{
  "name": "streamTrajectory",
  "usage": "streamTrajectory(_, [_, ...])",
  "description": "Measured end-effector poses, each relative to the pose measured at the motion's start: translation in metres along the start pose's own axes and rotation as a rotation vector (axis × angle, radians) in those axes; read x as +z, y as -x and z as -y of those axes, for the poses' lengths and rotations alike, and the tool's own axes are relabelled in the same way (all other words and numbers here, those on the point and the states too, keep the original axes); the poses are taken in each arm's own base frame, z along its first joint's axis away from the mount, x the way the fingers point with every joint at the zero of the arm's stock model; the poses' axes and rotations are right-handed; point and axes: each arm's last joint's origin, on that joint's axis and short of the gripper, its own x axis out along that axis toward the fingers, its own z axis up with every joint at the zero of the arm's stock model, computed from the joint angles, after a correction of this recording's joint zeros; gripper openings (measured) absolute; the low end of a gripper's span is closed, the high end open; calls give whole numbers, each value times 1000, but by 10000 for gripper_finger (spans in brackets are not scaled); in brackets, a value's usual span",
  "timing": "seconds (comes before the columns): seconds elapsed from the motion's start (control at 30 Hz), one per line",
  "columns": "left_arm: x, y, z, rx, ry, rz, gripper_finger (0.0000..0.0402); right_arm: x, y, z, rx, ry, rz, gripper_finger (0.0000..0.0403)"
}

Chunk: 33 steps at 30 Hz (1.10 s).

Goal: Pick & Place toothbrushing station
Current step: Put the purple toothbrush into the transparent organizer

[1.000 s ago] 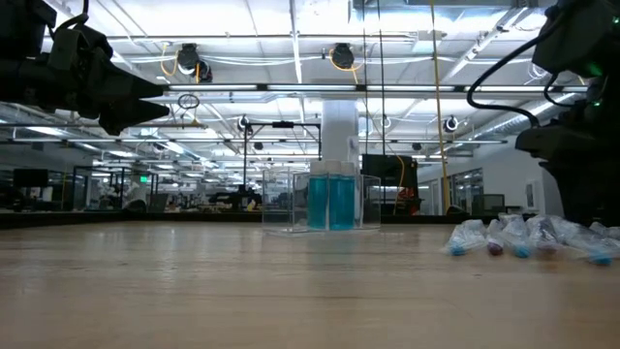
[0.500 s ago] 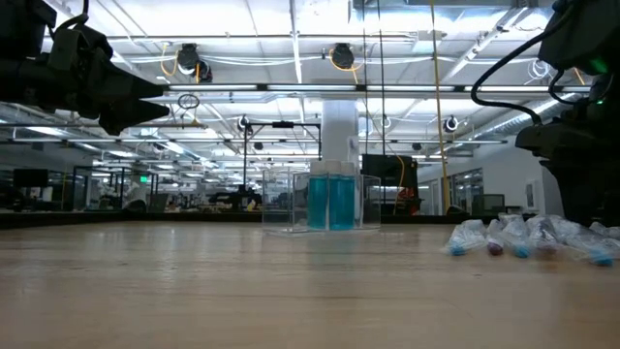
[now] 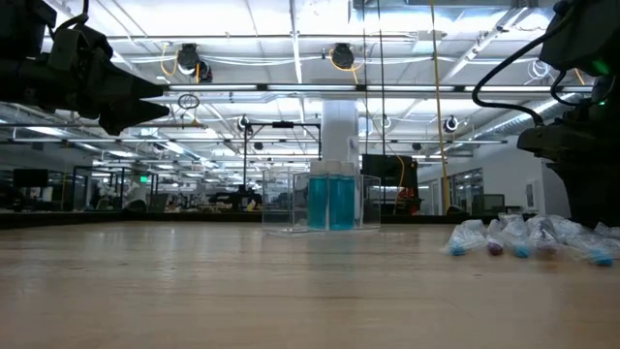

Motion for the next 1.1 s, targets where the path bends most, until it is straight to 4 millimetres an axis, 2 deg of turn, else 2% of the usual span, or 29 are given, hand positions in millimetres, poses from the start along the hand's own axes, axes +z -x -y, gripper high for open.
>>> streamTrajectory(1.1, [0,0,0,0,0,0,283,3,0,-8,100,115,143,60])
